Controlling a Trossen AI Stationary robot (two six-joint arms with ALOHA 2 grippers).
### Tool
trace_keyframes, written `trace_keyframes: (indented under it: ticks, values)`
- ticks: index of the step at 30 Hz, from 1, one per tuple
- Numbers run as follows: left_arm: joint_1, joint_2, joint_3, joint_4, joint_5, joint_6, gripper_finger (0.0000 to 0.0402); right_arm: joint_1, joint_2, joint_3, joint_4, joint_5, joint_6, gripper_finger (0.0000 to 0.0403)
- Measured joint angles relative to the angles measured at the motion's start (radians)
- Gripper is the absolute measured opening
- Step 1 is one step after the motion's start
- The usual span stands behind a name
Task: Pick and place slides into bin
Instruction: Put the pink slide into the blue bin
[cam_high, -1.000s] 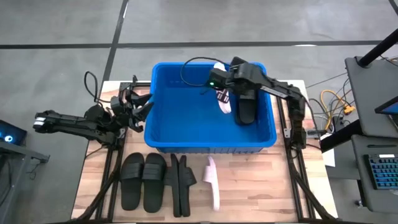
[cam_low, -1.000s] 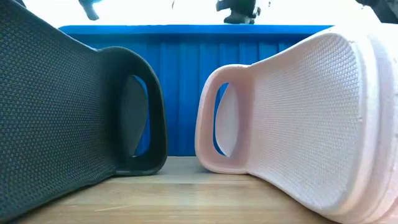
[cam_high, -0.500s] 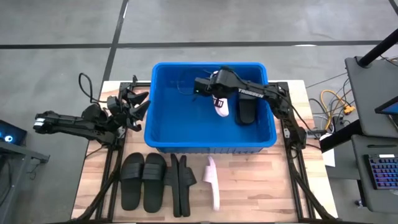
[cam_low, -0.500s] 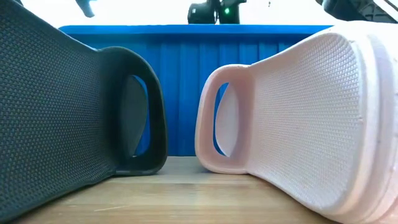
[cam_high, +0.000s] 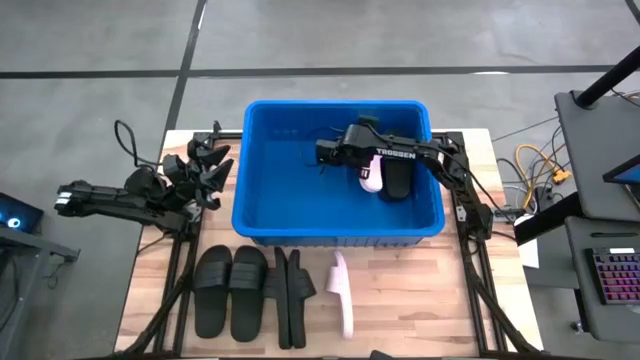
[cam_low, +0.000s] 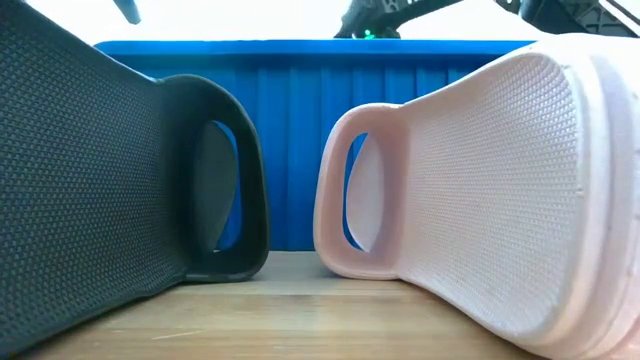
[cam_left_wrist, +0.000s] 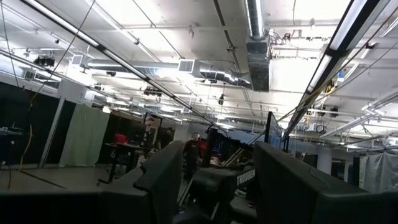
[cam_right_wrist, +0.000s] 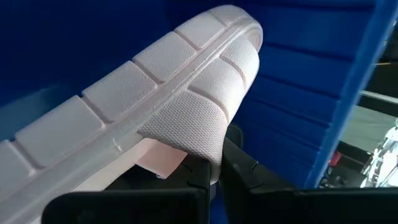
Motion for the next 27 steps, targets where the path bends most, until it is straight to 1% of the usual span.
trace_keyframes:
  ticks: [6, 11, 21, 27]
  values:
    - [0.000, -0.009, 0.000, 0.000, -0.003, 0.000, 0.0184, -0.004, 0.000, -0.059, 0.083, 0.003, -0.049, 0.0011]
    - [0.000, -0.009, 0.000, 0.005, -0.004, -0.001, 0.0184, -0.004, 0.000, -0.081, 0.125, 0.000, -0.054, 0.0012]
    - [0.000, -0.003, -0.002, 0.002, -0.004, -0.002, 0.0184, 0.001, 0.000, -0.055, 0.155, -0.005, -0.012, 0.0012]
    - [0.000, -0.001, -0.004, 0.000, -0.004, -0.003, 0.0184, -0.013, 0.000, -0.062, 0.151, -0.005, -0.051, 0.0012]
